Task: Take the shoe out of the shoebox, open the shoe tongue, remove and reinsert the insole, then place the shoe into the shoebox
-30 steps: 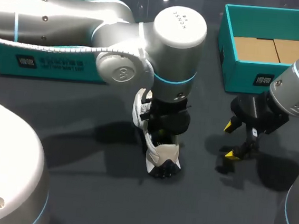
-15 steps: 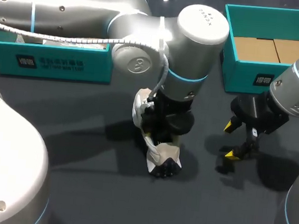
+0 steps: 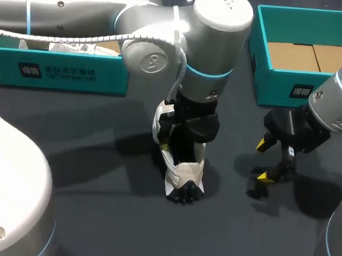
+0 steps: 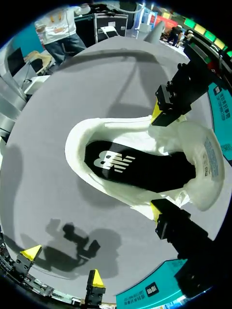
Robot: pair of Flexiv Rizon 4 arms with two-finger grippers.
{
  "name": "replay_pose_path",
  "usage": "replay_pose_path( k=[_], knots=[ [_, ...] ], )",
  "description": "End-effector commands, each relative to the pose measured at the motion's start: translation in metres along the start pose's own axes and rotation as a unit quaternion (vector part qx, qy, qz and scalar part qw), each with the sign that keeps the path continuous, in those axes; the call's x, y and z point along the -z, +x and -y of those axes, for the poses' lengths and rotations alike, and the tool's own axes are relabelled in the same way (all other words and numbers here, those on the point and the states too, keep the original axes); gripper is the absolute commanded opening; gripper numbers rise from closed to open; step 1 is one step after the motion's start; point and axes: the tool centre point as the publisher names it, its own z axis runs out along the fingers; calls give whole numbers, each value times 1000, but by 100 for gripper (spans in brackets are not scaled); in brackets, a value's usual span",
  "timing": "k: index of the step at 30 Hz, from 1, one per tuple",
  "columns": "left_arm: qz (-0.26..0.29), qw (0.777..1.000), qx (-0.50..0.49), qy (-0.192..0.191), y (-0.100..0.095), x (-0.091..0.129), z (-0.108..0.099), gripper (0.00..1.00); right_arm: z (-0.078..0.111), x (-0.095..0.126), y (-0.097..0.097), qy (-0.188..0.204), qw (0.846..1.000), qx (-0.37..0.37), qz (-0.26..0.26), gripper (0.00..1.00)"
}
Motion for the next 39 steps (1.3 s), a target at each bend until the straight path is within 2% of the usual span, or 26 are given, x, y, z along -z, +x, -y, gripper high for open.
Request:
replay_pose_path(
  k=[1,12,19,34,35,36,37,39],
  knots=[
    [13,1000,-16,2,7,3,-1,100,0,0,1,1,1000,0,2,100],
    [24,999,-22,11,7,11,-17,100,0,0,1,1,1000,0,2,100],
    [43,999,-17,24,4,20,-36,100,0,0,1,1,1000,0,2,100],
    [60,998,4,19,2,51,-86,100,0,0,1,1,1000,0,2,100],
    [63,998,4,21,2,53,-89,92,0,0,1,1,1000,0,2,100],
    [66,998,4,23,1,56,-92,65,0,0,1,1,1000,0,2,100],
    [67,997,4,24,1,58,-95,47,0,0,1,1,1000,0,2,100],
    [68,997,4,22,1,60,-98,41,0,0,1,1,1000,0,2,100]
  ],
)
